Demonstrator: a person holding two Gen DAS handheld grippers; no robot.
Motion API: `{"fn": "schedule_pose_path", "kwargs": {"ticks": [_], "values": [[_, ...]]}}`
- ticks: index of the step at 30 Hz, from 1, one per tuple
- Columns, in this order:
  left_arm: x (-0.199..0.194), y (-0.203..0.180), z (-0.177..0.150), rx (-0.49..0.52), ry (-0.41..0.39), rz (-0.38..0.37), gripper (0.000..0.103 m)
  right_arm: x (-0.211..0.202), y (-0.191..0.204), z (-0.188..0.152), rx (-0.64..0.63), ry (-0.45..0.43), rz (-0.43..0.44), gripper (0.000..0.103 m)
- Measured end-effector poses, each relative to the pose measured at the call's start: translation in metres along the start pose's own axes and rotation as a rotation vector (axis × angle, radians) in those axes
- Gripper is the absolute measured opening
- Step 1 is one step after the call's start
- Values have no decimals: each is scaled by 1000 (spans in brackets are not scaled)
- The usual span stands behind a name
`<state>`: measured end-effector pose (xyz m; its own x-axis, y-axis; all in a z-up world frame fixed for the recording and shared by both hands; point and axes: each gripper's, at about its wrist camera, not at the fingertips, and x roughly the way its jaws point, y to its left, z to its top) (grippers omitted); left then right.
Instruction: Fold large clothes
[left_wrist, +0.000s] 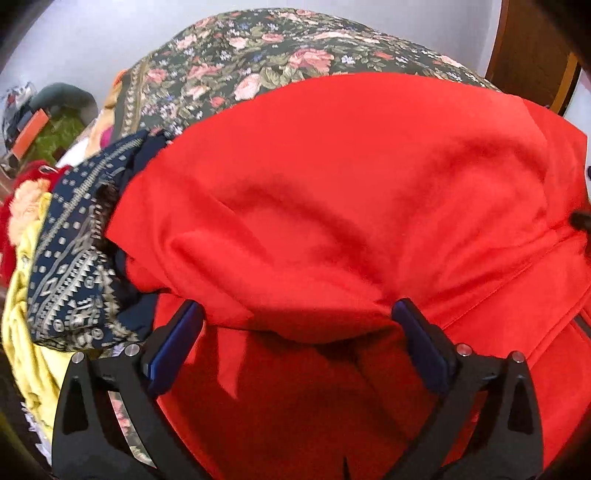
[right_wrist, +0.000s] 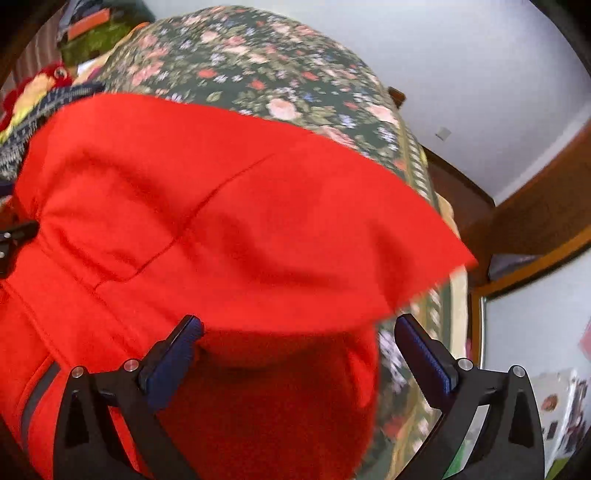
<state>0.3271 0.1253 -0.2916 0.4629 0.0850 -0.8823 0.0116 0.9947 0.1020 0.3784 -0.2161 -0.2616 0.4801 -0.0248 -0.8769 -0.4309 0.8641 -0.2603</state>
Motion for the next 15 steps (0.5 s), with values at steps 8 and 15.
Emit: {"fn": "schedule_pose_path", "kwargs": {"ticks": [8, 15], "values": [[-59, 4, -17, 17, -74, 30, 103, -61, -40, -38, 140, -67, 113, 103], [-117, 38, -41, -27, -139, 47, 103, -103, -54, -81, 260, -100, 265, 103]]}}
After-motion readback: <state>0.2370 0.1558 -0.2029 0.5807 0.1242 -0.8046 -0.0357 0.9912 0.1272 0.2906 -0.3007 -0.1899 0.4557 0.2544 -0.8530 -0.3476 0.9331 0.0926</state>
